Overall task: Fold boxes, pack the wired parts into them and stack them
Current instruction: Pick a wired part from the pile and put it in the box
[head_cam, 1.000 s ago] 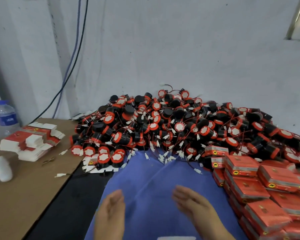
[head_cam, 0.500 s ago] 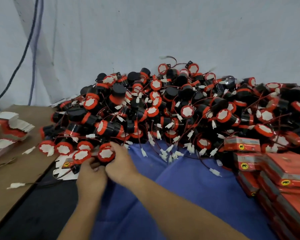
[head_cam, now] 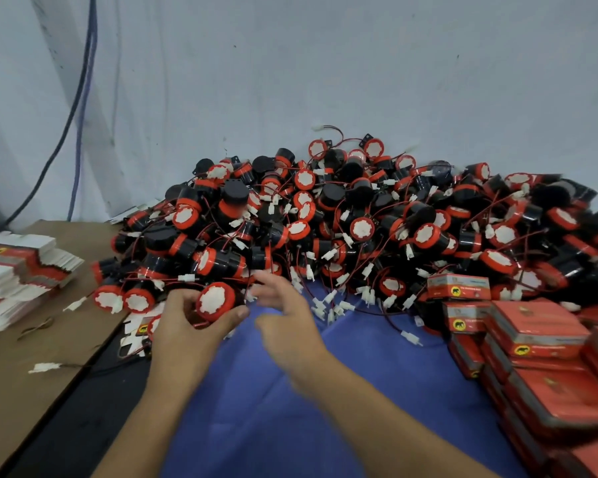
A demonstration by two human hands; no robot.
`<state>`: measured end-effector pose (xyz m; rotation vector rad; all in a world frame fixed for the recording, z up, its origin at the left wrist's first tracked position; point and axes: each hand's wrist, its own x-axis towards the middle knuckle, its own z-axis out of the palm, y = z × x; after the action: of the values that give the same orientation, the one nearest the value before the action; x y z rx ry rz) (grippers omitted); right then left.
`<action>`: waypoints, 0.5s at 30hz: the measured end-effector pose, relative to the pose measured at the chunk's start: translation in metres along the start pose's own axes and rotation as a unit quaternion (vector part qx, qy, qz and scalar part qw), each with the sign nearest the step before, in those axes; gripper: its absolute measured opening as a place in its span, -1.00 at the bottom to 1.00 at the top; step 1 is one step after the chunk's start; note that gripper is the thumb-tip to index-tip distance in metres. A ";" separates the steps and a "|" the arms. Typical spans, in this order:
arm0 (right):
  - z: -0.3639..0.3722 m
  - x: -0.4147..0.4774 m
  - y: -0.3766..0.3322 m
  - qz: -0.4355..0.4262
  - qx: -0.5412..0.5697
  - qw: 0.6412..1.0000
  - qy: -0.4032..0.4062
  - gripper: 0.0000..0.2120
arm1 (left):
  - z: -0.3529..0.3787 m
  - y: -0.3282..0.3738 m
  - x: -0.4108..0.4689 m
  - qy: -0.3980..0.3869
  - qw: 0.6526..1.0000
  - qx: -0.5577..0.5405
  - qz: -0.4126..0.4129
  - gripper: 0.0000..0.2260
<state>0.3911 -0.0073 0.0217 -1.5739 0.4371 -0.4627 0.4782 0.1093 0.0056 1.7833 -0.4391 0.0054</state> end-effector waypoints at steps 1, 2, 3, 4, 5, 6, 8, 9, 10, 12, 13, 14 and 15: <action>-0.013 -0.011 -0.007 0.023 0.031 0.999 0.030 -0.52 | -0.008 0.011 -0.011 -0.020 1.000 -0.019 0.012 -0.62; -0.026 -0.023 -0.016 0.069 0.072 0.995 0.033 -0.64 | -0.017 0.021 -0.023 -0.053 0.998 -0.025 0.030 -0.61; -0.037 -0.037 -0.026 0.123 0.120 0.985 0.006 -0.72 | -0.026 0.032 -0.037 -0.103 0.993 -0.019 0.055 -0.56; -0.048 -0.051 -0.035 0.164 0.159 0.973 -0.035 -0.70 | -0.035 0.042 -0.052 -0.165 0.982 -0.008 0.086 -0.50; -0.058 -0.064 -0.043 0.181 0.183 0.964 -0.064 -0.66 | -0.042 0.052 -0.069 -0.229 0.967 -0.002 0.117 -0.46; -0.067 -0.078 -0.049 0.174 0.186 0.964 -0.075 -0.67 | -0.048 0.060 -0.086 -0.281 0.950 -0.004 0.135 -0.43; -0.080 -0.110 -0.061 0.128 0.182 0.973 -0.054 -0.79 | -0.058 0.072 -0.118 -0.334 0.931 -0.012 0.143 -0.40; -0.089 -0.128 -0.066 0.105 0.187 0.976 -0.045 -0.82 | -0.063 0.078 -0.132 -0.352 0.925 -0.013 0.140 -0.40; -0.100 -0.145 -0.072 0.084 0.193 0.976 -0.045 -0.84 | -0.067 0.083 -0.144 -0.371 0.918 -0.013 0.138 -0.42; -0.120 -0.181 -0.081 0.052 0.170 0.983 -0.042 -0.85 | -0.075 0.090 -0.165 -0.397 0.907 -0.006 0.144 -0.46; -0.126 -0.198 -0.084 0.035 0.144 0.989 -0.027 -0.88 | -0.078 0.092 -0.174 -0.399 0.904 -0.002 0.153 -0.48; -0.128 -0.214 -0.085 0.016 0.120 0.993 -0.003 -0.92 | -0.080 0.094 -0.183 -0.397 0.904 0.001 0.157 -0.50; -0.128 -0.227 -0.085 -0.007 0.094 0.995 0.028 -0.95 | -0.080 0.096 -0.191 -0.394 0.905 0.008 0.159 -0.50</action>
<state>0.1311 0.0120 0.1052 -1.3863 0.4137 -0.5449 0.2903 0.2215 0.0716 1.6532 -1.3097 -0.4991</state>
